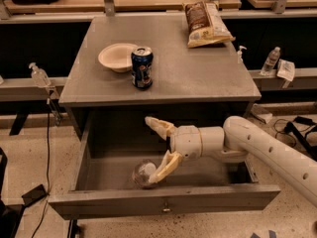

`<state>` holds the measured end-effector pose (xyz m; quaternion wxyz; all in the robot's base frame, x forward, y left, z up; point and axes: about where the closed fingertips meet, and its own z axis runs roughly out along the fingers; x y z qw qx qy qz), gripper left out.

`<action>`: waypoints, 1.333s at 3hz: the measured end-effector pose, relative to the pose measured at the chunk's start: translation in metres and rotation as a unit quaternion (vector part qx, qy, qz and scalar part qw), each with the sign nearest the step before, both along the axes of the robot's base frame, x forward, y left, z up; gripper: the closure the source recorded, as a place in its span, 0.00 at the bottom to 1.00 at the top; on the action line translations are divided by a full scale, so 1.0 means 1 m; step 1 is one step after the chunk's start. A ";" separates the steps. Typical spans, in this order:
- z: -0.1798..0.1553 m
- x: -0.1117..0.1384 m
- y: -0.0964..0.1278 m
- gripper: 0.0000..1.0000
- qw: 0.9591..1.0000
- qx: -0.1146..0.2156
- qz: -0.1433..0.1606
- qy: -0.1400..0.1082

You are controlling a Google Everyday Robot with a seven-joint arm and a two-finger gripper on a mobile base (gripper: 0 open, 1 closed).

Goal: Place water bottle into top drawer

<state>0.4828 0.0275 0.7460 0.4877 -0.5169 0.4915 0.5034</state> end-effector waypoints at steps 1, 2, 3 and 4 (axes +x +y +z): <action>0.004 0.000 -0.006 0.00 1.000 0.012 -0.006 0.004; 0.019 0.001 -0.026 0.00 0.999 0.030 -0.033 -0.003; 0.043 -0.002 -0.064 0.00 0.997 0.034 -0.071 -0.022; 0.043 -0.002 -0.064 0.00 0.997 0.034 -0.071 -0.022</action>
Offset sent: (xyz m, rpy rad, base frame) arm 0.0039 -0.0556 0.0345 0.0997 -0.0222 -0.1420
